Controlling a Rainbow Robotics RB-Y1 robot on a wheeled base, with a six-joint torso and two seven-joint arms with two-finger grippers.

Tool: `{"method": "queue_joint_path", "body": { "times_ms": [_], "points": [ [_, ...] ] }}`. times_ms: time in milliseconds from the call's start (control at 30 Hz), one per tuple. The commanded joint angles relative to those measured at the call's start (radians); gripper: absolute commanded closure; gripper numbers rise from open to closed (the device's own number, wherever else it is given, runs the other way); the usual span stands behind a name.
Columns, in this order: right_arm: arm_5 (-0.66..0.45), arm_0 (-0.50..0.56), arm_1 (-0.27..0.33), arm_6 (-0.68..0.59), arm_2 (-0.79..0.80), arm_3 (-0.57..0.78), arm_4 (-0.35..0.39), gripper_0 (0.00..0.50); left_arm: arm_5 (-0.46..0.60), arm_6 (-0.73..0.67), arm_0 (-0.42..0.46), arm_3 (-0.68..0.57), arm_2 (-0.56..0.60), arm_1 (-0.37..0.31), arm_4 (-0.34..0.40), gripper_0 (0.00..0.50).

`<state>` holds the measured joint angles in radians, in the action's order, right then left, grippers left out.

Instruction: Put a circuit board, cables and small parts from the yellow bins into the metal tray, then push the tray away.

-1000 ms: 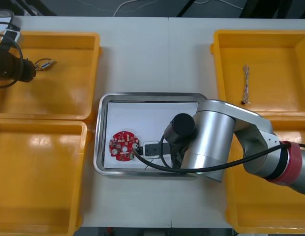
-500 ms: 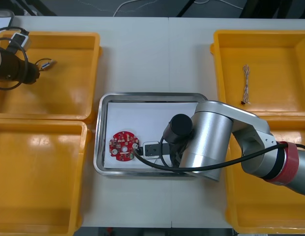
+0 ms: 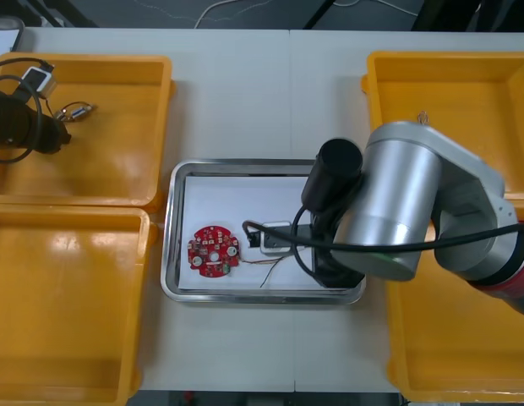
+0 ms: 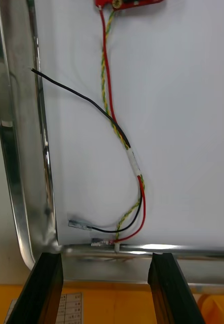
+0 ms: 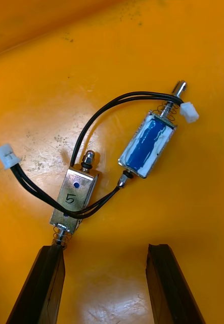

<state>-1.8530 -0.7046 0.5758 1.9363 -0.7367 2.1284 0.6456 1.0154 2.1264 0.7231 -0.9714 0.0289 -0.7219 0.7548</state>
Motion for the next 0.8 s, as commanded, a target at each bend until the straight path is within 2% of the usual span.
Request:
{"method": "queue_joint_path", "body": {
  "times_ms": [33,267,400,533,800],
  "points": [
    [-0.067,-0.027,-0.004,-0.069,0.158,0.044,0.057,0.000,0.025,0.047,0.058,-0.004,-0.007,-0.068,0.021,0.028],
    [-0.067,-0.027,0.024,-0.241,0.304,0.059,0.060,0.000,0.144,0.043,0.107,-0.006,0.016,-0.087,0.032,0.028],
    [-0.067,-0.027,0.042,-0.333,0.375,0.061,0.057,0.000,0.181,0.044,0.128,-0.018,0.035,-0.093,0.011,0.029],
    [-0.067,-0.026,0.068,-0.436,0.444,0.057,0.062,0.000,0.178,0.047,0.134,-0.036,0.037,-0.093,-0.055,0.044],
    [-0.067,0.019,0.124,-0.665,0.550,0.054,0.072,0.000,0.169,0.070,0.134,-0.021,0.037,-0.091,-0.078,0.056]
  ]
}}
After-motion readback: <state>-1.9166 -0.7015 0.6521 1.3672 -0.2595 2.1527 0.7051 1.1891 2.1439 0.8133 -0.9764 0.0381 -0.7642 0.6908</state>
